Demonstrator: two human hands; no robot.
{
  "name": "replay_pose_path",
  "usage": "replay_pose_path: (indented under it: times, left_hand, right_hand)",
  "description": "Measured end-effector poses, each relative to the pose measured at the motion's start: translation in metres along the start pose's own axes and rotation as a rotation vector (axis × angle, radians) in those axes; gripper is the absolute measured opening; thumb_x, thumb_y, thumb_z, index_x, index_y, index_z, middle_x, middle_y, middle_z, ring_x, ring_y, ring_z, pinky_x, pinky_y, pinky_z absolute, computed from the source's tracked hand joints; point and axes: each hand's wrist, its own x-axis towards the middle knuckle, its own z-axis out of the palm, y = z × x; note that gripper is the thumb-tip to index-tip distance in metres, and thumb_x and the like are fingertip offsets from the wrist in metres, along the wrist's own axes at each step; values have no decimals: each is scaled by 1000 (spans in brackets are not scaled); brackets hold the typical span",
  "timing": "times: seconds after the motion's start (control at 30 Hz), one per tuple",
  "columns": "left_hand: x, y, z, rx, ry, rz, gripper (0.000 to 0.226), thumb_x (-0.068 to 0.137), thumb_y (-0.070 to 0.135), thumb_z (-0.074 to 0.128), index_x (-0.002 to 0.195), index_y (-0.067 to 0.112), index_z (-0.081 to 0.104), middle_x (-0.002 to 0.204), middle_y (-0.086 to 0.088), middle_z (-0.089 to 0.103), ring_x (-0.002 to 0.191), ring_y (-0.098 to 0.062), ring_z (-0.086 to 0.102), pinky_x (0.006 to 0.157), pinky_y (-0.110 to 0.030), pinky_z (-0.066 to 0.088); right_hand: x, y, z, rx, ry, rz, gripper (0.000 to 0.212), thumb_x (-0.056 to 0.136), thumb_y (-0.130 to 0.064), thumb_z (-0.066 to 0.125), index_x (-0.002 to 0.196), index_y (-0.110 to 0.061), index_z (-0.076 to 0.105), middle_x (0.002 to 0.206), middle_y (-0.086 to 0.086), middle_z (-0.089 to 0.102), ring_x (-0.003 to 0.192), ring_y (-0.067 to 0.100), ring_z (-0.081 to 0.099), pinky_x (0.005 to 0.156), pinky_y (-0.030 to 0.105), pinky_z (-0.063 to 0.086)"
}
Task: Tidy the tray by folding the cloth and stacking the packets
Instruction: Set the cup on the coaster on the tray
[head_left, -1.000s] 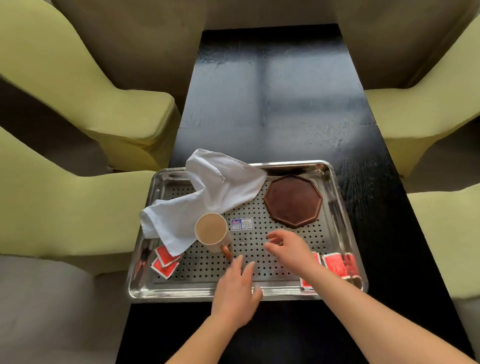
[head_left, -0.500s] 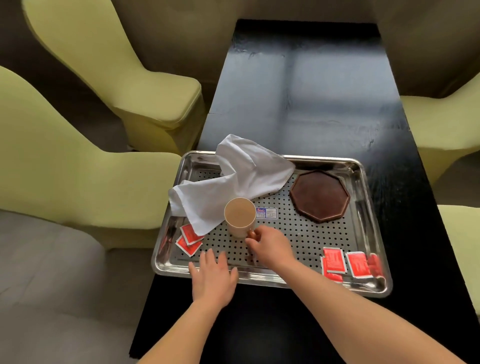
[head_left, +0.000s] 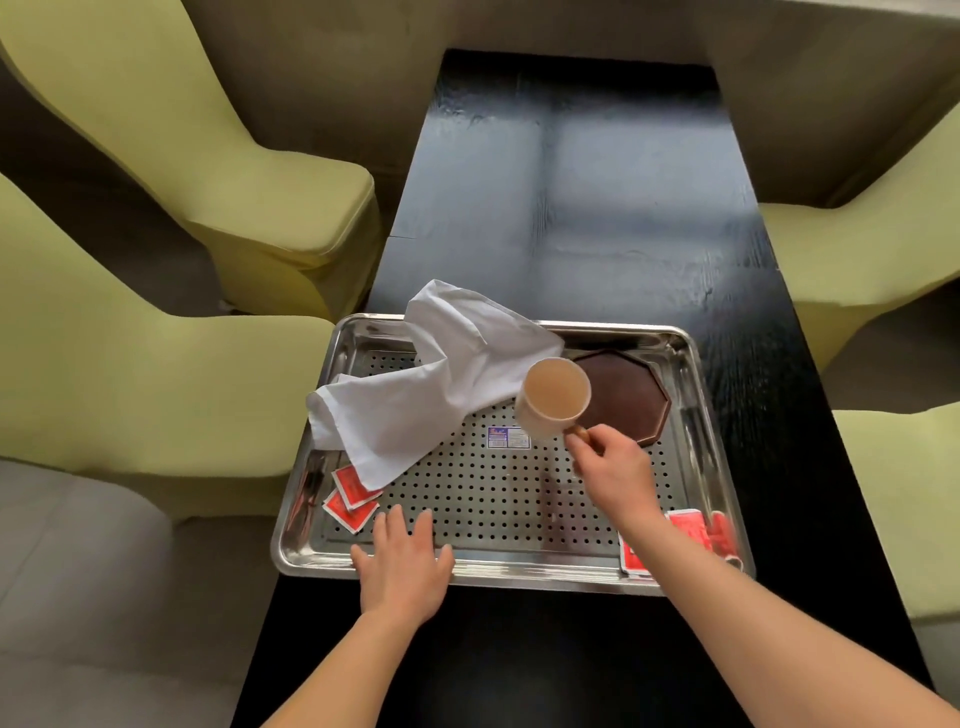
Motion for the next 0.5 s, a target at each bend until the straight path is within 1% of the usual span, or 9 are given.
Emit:
replay_pose_path:
  times: [0.13, 0.2, 0.27, 0.37, 0.5]
  left_hand:
    - [6, 6, -4, -49, -14, -20, 58, 95, 50, 38, 149, 31, 28, 160, -8, 19, 150, -27, 11, 111, -60, 30]
    - [7, 7, -5, -55, -17, -28, 57, 94, 50, 39, 148, 32, 29, 159, -7, 20, 149, -26, 14, 109, -58, 33]
    - [8, 7, -4, -50, -17, -33, 58, 95, 51, 39, 148, 32, 29, 159, -6, 20, 149, -26, 14, 109, -57, 33]
    - [9, 7, -2, -32, -15, -32, 57, 95, 52, 39, 149, 33, 28, 161, -7, 16, 150, -26, 10, 110, -57, 32]
    - [9, 8, -2, -5, -16, -29, 56, 96, 52, 38, 148, 33, 28, 161, -8, 15, 150, -28, 9, 110, -57, 33]
  right_hand:
    - [26, 13, -26, -13, 91, 63, 29, 95, -41, 59, 78, -18, 64, 76, 3, 68, 81, 27, 64, 69, 39, 48]
    - [36, 18, -33, -18, 111, 90, 29, 96, -40, 58, 82, -16, 66, 81, 6, 68, 85, 29, 63, 75, 45, 52]
    - [43, 22, -38, -22, 136, 113, 30, 97, -39, 57, 86, -14, 67, 85, 8, 68, 88, 29, 63, 81, 50, 53]
    - [51, 27, -42, -11, 164, 134, 29, 97, -38, 57, 85, -13, 67, 86, 8, 68, 89, 29, 62, 83, 50, 53]
    - [58, 33, -41, -2, 173, 158, 29, 96, -38, 58, 84, -13, 67, 84, 6, 67, 88, 28, 62, 82, 46, 52]
